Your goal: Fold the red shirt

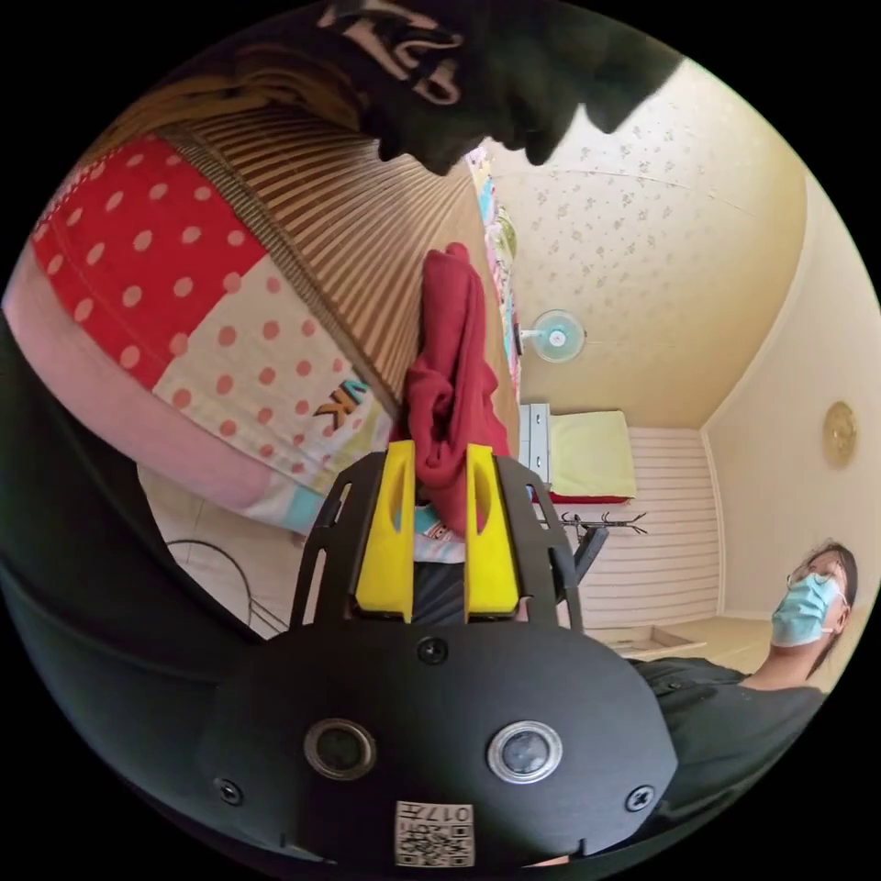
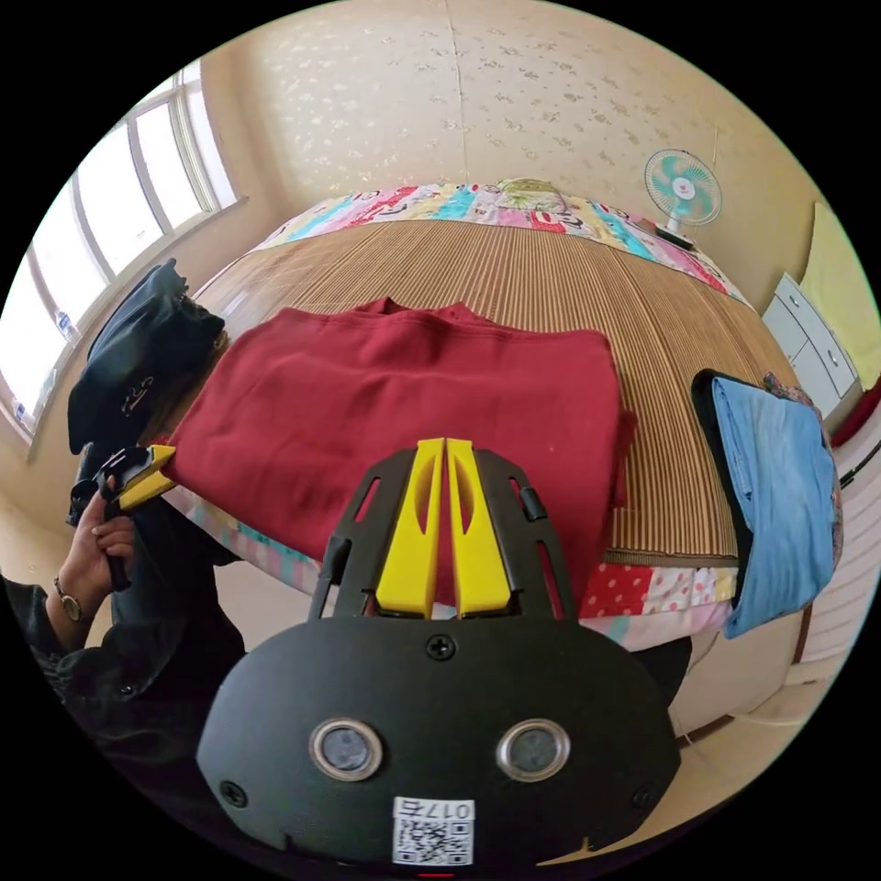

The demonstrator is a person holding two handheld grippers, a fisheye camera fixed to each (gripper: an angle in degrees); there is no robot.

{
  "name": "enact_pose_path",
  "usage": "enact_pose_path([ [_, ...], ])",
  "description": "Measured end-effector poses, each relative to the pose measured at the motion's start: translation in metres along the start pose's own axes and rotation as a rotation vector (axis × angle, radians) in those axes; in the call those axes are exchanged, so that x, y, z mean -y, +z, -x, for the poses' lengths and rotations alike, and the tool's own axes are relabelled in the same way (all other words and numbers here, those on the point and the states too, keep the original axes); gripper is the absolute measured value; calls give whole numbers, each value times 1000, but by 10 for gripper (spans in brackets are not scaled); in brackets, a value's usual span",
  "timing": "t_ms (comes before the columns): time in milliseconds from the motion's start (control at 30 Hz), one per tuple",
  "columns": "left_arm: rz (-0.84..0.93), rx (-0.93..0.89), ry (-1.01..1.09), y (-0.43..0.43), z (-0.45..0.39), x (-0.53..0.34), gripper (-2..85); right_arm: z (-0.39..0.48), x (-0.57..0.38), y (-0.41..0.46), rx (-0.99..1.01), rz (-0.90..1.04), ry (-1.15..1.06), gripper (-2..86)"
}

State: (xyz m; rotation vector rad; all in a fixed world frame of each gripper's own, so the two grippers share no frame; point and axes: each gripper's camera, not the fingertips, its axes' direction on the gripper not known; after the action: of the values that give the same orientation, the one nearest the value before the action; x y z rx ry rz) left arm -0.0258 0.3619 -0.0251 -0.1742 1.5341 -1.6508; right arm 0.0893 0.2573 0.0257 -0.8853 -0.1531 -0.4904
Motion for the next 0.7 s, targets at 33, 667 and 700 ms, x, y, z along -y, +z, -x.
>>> enact_pose_path([
  [33,4,1,51,0,-13,0,72,-12,-3,-3,-3,-14,-2,5],
  [667,584,-59,842,302,-226,-94,65,-155,-37,-44,241,-76,298,4],
  [700,645,-53,826,328,-217,-109,67,-176,-49,-59,257,-119,374,5],
])
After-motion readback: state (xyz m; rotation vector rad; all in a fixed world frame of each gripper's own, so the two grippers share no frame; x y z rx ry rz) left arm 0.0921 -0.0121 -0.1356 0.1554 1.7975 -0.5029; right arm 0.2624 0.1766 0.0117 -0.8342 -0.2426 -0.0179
